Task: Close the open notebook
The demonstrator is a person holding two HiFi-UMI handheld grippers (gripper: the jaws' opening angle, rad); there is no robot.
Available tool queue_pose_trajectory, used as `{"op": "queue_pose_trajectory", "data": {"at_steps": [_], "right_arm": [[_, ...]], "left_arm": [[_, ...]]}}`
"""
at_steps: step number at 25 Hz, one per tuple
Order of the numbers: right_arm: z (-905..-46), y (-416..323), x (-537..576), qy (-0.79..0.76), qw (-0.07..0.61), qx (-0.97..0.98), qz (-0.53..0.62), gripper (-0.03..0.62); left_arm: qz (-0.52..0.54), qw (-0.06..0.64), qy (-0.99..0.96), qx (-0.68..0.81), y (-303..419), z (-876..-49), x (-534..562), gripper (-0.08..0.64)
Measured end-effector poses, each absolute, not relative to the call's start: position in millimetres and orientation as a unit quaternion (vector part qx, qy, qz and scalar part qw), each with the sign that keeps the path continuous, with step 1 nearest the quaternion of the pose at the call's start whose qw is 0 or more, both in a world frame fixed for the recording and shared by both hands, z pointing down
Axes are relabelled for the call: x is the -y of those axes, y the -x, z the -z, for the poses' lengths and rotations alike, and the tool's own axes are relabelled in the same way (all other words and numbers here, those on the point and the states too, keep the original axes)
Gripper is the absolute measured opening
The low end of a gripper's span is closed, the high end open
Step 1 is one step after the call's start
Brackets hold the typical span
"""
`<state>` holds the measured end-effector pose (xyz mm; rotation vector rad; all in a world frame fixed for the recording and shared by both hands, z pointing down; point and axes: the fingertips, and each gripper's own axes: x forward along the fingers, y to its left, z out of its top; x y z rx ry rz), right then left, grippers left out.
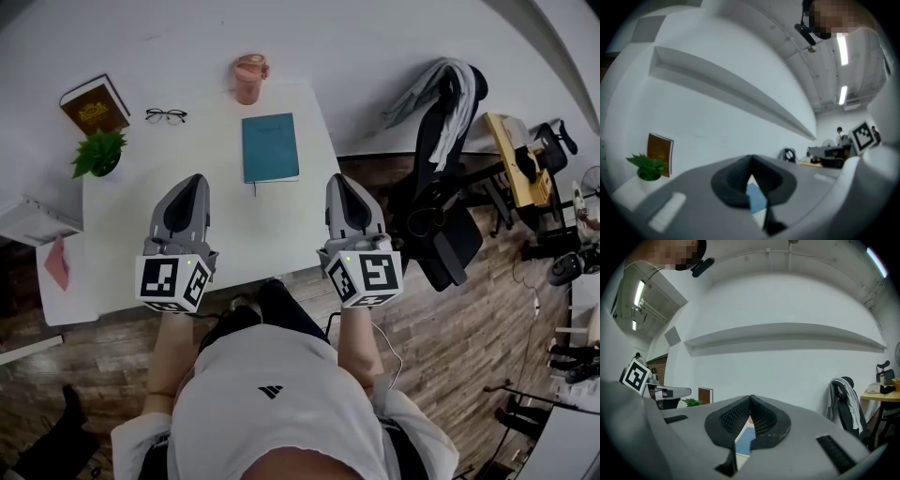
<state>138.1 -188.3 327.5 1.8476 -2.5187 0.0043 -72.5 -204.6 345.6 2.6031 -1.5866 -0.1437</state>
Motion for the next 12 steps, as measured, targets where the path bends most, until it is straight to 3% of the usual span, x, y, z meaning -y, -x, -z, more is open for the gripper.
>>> {"op": "queue_pose_trajectory", "data": {"at_steps": [12], "right_arm": [[-316.7, -131.8, 152.8, -0.607, 0.003, 0.795, 0.016, -0.005]], "left_arm": [[0.061, 0.011, -0.842, 0.536, 97.9, -331.1, 175.0, 0.008]]}}
